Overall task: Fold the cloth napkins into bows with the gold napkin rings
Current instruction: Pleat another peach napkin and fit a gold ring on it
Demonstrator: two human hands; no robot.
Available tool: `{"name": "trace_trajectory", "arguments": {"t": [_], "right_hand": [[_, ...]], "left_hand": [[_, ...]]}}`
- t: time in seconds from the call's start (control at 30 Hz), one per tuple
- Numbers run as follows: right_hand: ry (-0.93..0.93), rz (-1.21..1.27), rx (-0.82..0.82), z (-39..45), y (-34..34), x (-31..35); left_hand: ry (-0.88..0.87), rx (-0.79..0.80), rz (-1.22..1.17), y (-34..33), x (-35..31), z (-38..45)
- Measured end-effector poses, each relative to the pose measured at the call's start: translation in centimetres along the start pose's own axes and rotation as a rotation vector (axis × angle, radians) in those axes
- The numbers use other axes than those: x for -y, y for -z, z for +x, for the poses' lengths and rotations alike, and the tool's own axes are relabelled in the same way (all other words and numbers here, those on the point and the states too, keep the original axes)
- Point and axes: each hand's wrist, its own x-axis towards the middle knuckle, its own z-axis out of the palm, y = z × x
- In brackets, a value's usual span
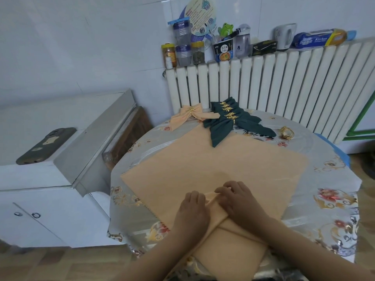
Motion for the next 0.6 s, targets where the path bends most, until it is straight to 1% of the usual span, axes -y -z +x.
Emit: {"name": "trace_trajectory", "arguments": {"t": [0.03,0.1,0.2,0.23,0.3,0.37,0.43,0.5,0.6], "right_hand": [[0.038,-0.011,0.015,-0.5,0.1,-0.2],[0.098,-0.028,0.079,-1.7,0.5,-0.6],[0.188,-0.108,0.114,-2.8,0.7,-1.3],[0.217,-0.143,0.103,-2.8,0.7,-1.3],[0.281,-0.170,0.046,-2.6,0.6,-1.6],[0.351,-0.162,-0.021,-2.3,0.7,-2.0],[0.410,-0.143,-0.067,-2.0,0.8,-2.6],[0.447,-0.126,-0.093,-1.5,0.8,-3.0],[0.508,-0.123,-0.111,-0.3,1.2,-3.4]], "left_hand": [[-0.003,-0.021,-0.036,-0.6,0.5,-0.3],[-0.045,-0.012,-0.081,-1.0,1.0,-0.3],[-0.144,0.077,-0.099,-0.4,0.8,0.0],[-0.163,0.096,-0.054,-0.3,0.7,0.0],[-0.171,0.188,0.048,-0.3,0.2,0.0],[-0.166,0.303,0.178,-0.7,0.0,0.1],[-0.173,0.366,0.261,-1.0,0.1,0.3],[-0.215,0.359,0.222,-1.0,0.8,0.8],[-0.245,0.310,0.083,-0.2,1.9,1.5]]}}
